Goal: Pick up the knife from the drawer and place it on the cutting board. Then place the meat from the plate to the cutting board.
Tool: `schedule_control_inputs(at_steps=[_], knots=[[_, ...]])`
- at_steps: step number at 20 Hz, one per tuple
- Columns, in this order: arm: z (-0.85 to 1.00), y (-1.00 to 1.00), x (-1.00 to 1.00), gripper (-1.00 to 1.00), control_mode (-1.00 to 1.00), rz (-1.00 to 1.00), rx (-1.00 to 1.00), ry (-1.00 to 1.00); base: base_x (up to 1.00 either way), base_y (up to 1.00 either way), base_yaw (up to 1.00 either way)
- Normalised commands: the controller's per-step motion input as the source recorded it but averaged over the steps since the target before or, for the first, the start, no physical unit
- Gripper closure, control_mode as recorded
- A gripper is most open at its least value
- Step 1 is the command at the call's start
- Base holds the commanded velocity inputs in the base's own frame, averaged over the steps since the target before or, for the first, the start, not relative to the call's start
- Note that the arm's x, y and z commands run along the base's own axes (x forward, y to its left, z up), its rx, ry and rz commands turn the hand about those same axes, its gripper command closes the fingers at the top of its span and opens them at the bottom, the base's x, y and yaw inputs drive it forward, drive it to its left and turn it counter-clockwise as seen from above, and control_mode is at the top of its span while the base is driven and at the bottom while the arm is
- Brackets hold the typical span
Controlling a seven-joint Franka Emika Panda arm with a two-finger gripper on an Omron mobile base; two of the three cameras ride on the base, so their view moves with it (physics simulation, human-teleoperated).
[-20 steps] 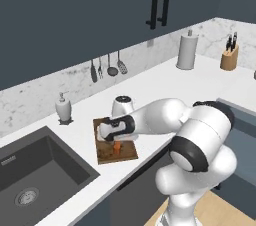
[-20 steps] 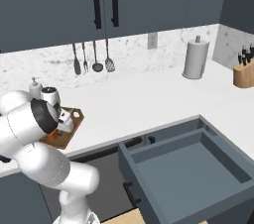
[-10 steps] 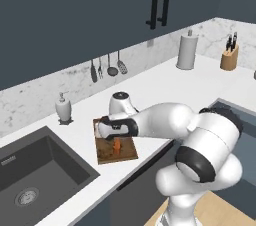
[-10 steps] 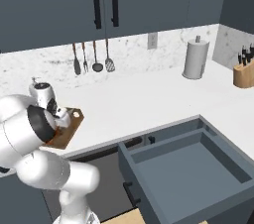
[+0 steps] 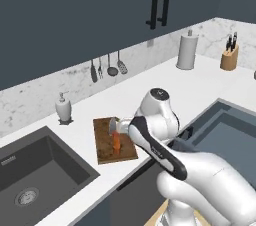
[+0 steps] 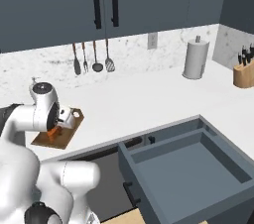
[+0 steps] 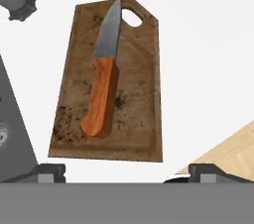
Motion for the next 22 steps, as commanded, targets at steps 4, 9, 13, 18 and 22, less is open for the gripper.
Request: schedule_control_inputs(at_steps=[4,9,13,18,22], knots=[[0.43,-0.5,-0.96,-1.0,-1.0,0.1,0.02,-0.03,0.0,0.0,0.0],[0.49,-0.16,-0.72,-1.0,-1.0,0.11,0.0,0.05,0.0,0.0,0.0],[0.1,-0.11,-0.5,-1.0,1.0,0.09,-0.04,0.04,-0.22,-0.04,0.04],[0.0,0.0,0.0,-1.0,1.0,0.0,0.0,0.0,-1.0,-0.16,0.17],[0.0,0.0,0.0,-1.0,1.0,0.0,0.0,0.0,-0.99,-0.27,0.22]])
